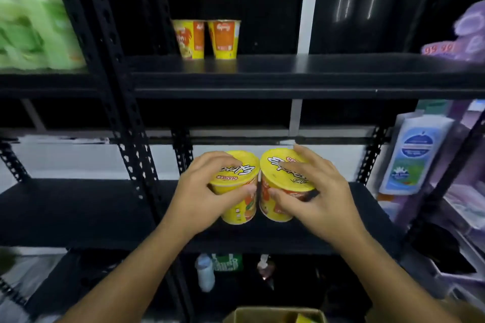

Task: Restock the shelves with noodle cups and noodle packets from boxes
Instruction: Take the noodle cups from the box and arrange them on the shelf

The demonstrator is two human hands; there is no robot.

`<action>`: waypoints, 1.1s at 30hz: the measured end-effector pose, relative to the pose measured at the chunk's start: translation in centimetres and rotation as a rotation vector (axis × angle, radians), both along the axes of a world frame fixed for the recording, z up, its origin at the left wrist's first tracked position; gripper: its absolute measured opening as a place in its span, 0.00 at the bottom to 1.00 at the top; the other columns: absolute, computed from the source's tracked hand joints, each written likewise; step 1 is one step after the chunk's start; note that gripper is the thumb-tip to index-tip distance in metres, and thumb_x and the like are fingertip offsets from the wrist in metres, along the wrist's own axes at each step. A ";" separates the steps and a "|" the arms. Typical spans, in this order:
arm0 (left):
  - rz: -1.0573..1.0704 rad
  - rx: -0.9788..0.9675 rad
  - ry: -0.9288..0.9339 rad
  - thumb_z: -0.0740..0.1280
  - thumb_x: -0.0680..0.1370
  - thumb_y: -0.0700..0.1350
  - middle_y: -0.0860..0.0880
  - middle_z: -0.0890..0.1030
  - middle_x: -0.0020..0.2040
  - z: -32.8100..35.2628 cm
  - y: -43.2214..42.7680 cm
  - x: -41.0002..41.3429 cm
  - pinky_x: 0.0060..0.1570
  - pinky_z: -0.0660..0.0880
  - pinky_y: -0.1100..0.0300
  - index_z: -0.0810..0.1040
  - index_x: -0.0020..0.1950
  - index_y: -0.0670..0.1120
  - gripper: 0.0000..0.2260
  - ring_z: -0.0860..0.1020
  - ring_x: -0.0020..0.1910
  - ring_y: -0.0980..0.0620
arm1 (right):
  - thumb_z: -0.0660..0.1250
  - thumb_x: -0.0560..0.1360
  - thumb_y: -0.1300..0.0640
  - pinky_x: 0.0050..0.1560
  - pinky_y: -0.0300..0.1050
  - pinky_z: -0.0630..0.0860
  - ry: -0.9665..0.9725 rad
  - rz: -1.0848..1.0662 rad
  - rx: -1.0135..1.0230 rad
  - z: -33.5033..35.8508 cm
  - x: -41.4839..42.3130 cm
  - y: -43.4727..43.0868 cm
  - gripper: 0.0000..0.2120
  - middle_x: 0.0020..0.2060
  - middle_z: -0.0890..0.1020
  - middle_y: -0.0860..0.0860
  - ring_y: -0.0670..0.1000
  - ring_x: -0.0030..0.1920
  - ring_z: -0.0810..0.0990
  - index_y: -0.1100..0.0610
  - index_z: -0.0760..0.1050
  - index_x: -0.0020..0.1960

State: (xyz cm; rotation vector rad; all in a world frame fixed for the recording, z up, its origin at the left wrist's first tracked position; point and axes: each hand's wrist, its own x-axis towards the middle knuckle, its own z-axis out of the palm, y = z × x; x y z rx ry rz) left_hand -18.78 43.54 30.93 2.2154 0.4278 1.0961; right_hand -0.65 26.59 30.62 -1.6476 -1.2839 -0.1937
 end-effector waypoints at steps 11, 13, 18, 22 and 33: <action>0.042 0.126 -0.194 0.81 0.68 0.59 0.61 0.81 0.56 14.1 3.3 1.7 0.55 0.78 0.60 0.86 0.51 0.58 0.14 0.80 0.57 0.59 | 0.76 0.68 0.37 0.55 0.42 0.80 -0.042 0.085 0.067 14.6 3.2 4.3 0.22 0.69 0.71 0.37 0.42 0.66 0.74 0.42 0.83 0.60; 0.043 0.130 -0.214 0.81 0.69 0.57 0.61 0.81 0.55 16.2 4.1 2.2 0.55 0.80 0.58 0.86 0.51 0.57 0.13 0.81 0.56 0.59 | 0.75 0.68 0.36 0.57 0.42 0.80 -0.036 0.104 0.055 17.1 3.6 5.4 0.21 0.69 0.71 0.38 0.42 0.65 0.74 0.41 0.82 0.59; 0.108 0.059 -0.238 0.82 0.68 0.59 0.58 0.82 0.56 20.8 6.9 3.6 0.53 0.83 0.52 0.86 0.50 0.60 0.14 0.82 0.53 0.59 | 0.78 0.70 0.41 0.55 0.46 0.82 0.064 0.140 0.104 21.6 4.3 8.6 0.14 0.63 0.75 0.40 0.41 0.58 0.78 0.41 0.82 0.53; 0.165 0.079 -0.234 0.82 0.66 0.62 0.59 0.81 0.56 23.0 9.4 5.2 0.54 0.82 0.53 0.85 0.50 0.60 0.16 0.81 0.54 0.59 | 0.78 0.70 0.40 0.49 0.45 0.83 0.122 0.145 0.145 23.2 5.1 11.5 0.15 0.56 0.79 0.43 0.45 0.53 0.82 0.44 0.80 0.53; 0.224 -0.015 -0.110 0.82 0.67 0.60 0.58 0.78 0.58 23.2 16.1 9.3 0.43 0.79 0.65 0.84 0.52 0.56 0.18 0.81 0.51 0.60 | 0.78 0.71 0.43 0.45 0.38 0.79 0.132 0.085 0.072 23.3 9.0 18.9 0.18 0.58 0.75 0.44 0.46 0.53 0.80 0.46 0.77 0.56</action>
